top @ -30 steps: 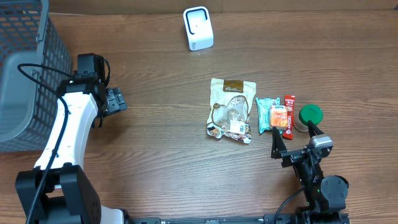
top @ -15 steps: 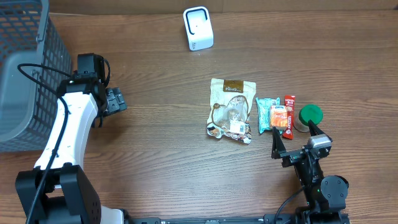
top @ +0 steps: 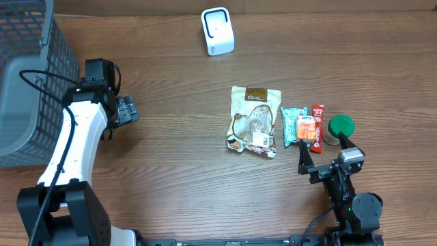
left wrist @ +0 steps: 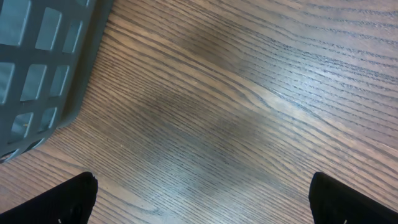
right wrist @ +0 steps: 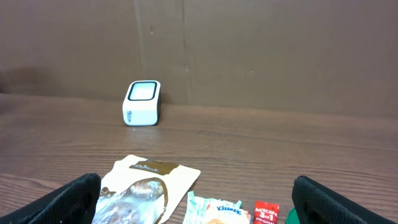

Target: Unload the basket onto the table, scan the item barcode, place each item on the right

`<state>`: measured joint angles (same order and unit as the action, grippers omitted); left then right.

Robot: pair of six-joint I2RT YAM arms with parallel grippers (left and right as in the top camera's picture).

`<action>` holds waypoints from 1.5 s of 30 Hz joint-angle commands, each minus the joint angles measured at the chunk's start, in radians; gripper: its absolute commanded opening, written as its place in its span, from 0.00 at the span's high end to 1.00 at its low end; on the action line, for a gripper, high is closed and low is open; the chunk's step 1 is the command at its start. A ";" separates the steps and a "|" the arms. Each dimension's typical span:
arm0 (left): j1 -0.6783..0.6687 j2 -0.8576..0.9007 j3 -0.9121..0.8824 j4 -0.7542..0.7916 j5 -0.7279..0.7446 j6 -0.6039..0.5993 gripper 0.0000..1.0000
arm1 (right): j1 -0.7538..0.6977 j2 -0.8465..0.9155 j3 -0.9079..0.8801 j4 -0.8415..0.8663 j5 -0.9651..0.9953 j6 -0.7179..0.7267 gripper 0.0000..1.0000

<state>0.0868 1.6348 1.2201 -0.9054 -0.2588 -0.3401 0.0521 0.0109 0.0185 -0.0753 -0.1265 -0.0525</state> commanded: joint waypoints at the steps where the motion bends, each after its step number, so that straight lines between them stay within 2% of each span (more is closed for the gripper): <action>1: -0.002 0.000 0.019 0.002 -0.011 0.004 0.00 | -0.008 -0.008 -0.011 0.002 0.005 -0.002 0.00; 9: -0.002 -0.003 0.019 0.002 -0.011 0.004 0.00 | -0.008 -0.008 -0.011 0.002 0.005 -0.001 0.00; 12: -0.002 -0.057 0.018 0.001 -0.011 0.004 0.00 | -0.008 -0.008 -0.011 0.002 0.005 -0.002 0.00; 15: -0.002 -0.220 0.005 0.001 -0.011 0.004 0.00 | -0.008 -0.008 -0.011 0.002 0.005 -0.002 0.00; 20: -0.002 -0.597 0.005 0.001 -0.011 0.004 0.00 | -0.008 -0.008 -0.011 0.002 0.005 -0.002 0.00; 24: -0.002 -0.793 0.005 -0.001 -0.011 0.004 0.00 | -0.008 -0.008 -0.011 0.002 0.005 -0.002 0.00; 32: -0.003 -0.943 -0.037 -0.050 -0.010 0.004 0.00 | -0.008 -0.008 -0.011 0.002 0.005 -0.002 0.00; 37: -0.003 -1.057 -0.158 -0.064 -0.010 0.004 0.00 | -0.008 -0.008 -0.011 0.002 0.005 -0.002 0.00; 45: -0.003 -1.305 -0.507 -0.036 -0.010 0.003 0.00 | -0.008 -0.008 -0.011 0.002 0.005 -0.002 0.00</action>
<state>0.0868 0.4072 0.8005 -0.9703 -0.2592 -0.3401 0.0471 0.0109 0.0185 -0.0765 -0.1261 -0.0525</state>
